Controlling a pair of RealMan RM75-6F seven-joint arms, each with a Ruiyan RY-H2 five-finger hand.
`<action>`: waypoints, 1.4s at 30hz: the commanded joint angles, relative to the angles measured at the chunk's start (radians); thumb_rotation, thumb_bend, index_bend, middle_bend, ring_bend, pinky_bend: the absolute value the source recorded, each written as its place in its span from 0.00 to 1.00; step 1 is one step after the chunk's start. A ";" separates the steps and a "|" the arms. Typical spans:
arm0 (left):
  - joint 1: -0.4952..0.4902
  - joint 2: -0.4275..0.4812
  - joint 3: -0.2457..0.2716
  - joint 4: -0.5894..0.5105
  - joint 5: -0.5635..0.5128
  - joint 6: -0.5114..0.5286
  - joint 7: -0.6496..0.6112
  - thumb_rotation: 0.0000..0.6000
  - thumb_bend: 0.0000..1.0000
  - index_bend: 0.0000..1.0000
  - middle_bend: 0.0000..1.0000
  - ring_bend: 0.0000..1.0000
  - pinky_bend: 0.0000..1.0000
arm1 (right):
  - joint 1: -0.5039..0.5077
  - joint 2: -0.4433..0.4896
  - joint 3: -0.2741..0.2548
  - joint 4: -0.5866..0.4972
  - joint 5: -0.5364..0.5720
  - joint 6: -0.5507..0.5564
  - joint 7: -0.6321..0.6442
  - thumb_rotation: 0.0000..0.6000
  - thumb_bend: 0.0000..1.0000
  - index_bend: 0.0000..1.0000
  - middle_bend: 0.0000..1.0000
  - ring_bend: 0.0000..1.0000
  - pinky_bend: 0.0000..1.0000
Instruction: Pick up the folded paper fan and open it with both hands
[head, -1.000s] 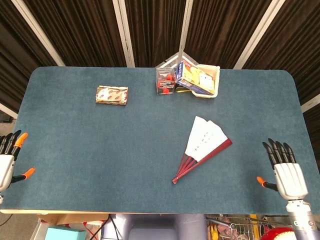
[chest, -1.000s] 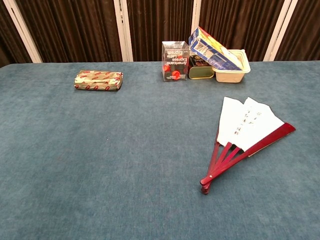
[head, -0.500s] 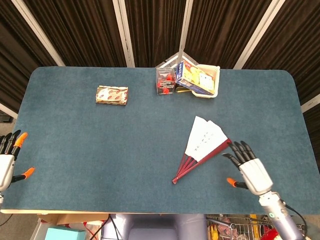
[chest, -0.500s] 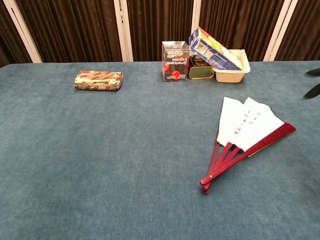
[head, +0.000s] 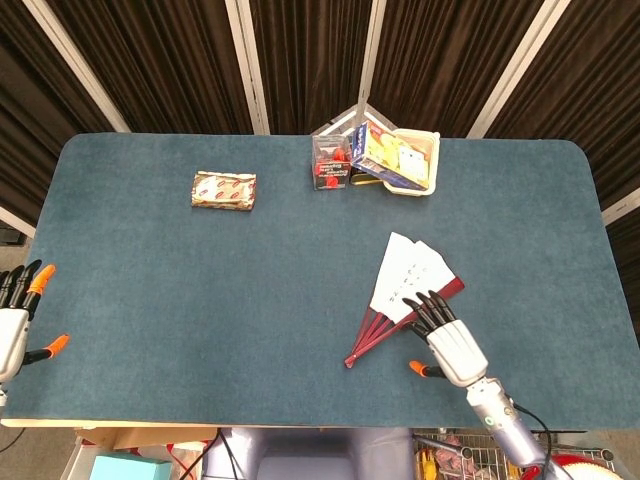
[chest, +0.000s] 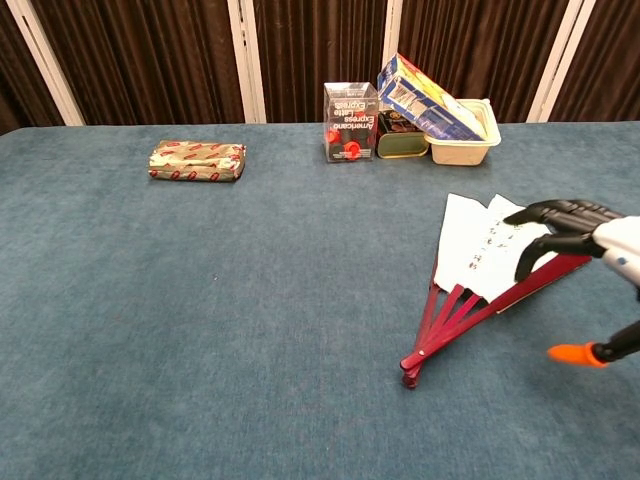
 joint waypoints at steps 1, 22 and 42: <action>0.000 0.000 -0.001 0.000 -0.003 -0.002 -0.001 1.00 0.00 0.00 0.00 0.00 0.00 | 0.012 -0.046 0.003 0.046 0.017 -0.011 0.010 1.00 0.13 0.46 0.17 0.03 0.00; -0.004 0.002 -0.002 -0.004 -0.010 -0.012 -0.003 1.00 0.00 0.00 0.00 0.00 0.00 | 0.051 -0.212 0.015 0.230 0.076 -0.033 0.051 1.00 0.26 0.47 0.18 0.03 0.00; -0.009 0.003 -0.005 -0.002 -0.019 -0.023 -0.010 1.00 0.00 0.00 0.00 0.00 0.00 | 0.076 -0.292 0.005 0.314 0.100 -0.040 0.088 1.00 0.47 0.57 0.21 0.03 0.00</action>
